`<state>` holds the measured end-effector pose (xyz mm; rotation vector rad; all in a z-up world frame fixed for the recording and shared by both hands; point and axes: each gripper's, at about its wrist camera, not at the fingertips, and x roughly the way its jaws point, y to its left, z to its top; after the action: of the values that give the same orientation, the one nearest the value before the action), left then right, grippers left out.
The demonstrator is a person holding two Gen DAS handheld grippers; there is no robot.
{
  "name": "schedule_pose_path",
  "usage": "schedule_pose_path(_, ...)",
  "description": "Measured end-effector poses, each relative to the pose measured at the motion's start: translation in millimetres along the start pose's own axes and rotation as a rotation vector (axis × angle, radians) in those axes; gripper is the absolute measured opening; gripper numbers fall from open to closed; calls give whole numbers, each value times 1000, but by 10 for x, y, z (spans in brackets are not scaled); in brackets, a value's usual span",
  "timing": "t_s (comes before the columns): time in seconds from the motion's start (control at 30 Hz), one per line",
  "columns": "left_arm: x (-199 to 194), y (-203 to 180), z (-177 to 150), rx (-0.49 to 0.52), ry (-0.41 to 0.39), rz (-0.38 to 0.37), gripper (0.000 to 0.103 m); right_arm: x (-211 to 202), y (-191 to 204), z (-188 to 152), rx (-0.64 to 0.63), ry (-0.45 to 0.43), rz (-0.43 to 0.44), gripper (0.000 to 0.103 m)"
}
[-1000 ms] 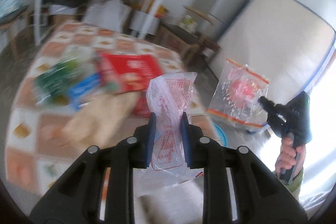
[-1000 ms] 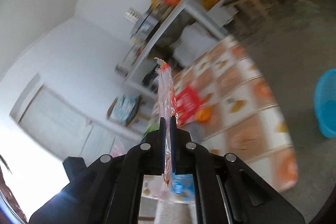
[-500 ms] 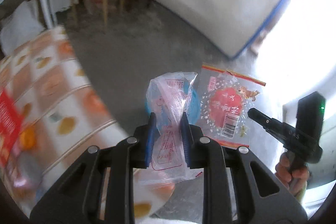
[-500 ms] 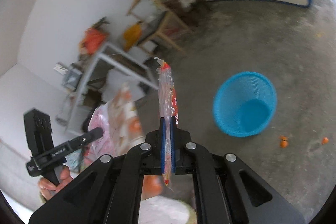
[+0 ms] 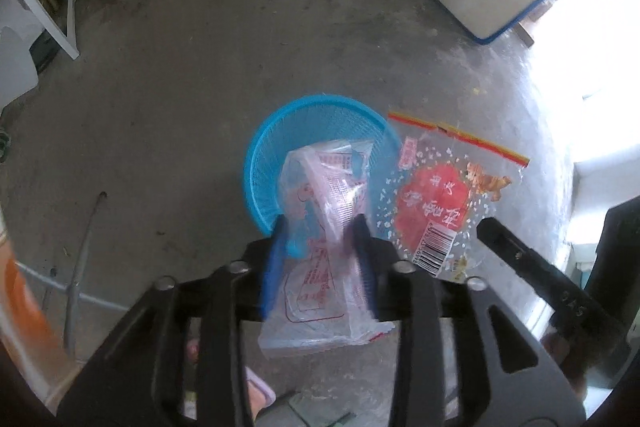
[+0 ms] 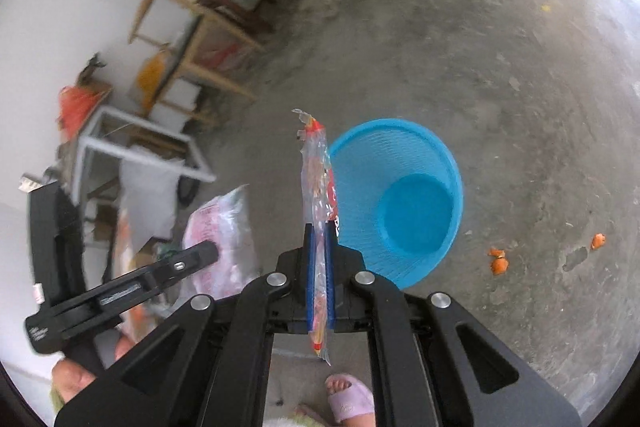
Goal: Collect trash
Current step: 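Carry both bags to the blue wastebasket and open both tools to drop them, then move both tools back over the table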
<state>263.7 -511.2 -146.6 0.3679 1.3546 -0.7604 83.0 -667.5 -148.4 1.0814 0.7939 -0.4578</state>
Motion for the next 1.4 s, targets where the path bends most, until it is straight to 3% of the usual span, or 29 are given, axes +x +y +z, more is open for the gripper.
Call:
schedule_pose_path(0.03,41,-5,47,-16,3,9,63,87,-56,46,11,5,-20,10)
schedule_pose_path(0.07,69,-5,92,-38,1,22,74,204,-143,101,31,20,-39,18)
schedule_pose_path(0.13,84,18,130,-70,-6,32,74,384,-325,150,79,43,-66,34)
schedule_pose_path(0.27,-20,18,175,-55,-23,-25,76,375,-583,106,141,2,-58,35)
schedule_pose_path(0.53,-562,-2,46,2,-126,-78,76,94,-629,-34,84,-34,-66,35)
schedule_pose_path(0.7,-1092,34,-223,54,-195,-155,76,-183,-591,-186,29,-44,-61,40)
schedule_pose_path(0.8,-1663,157,-611,86,-319,-132,76,-390,-512,-340,-16,-57,-45,48)
schedule_pose_path(1.0,-2513,572,-1427,76,-385,-110,76,-758,-167,-707,-183,-81,-38,69)
schedule_pose_path(1.1,-2921,971,-1926,-8,-434,-58,76,-908,120,-934,-317,-96,-78,78)
schedule_pose_path(1.2,-3252,1351,-2462,-113,-493,43,81,-983,490,-1170,-465,-89,-125,83)
schedule_pose_path(1.3,-3529,1715,-3052,-230,-552,105,86,-1024,882,-1381,-591,-55,-113,84)
schedule_pose_path(1.4,-3669,1984,-3587,-342,-604,148,89,-1123,1276,-1613,-710,-84,-109,91)
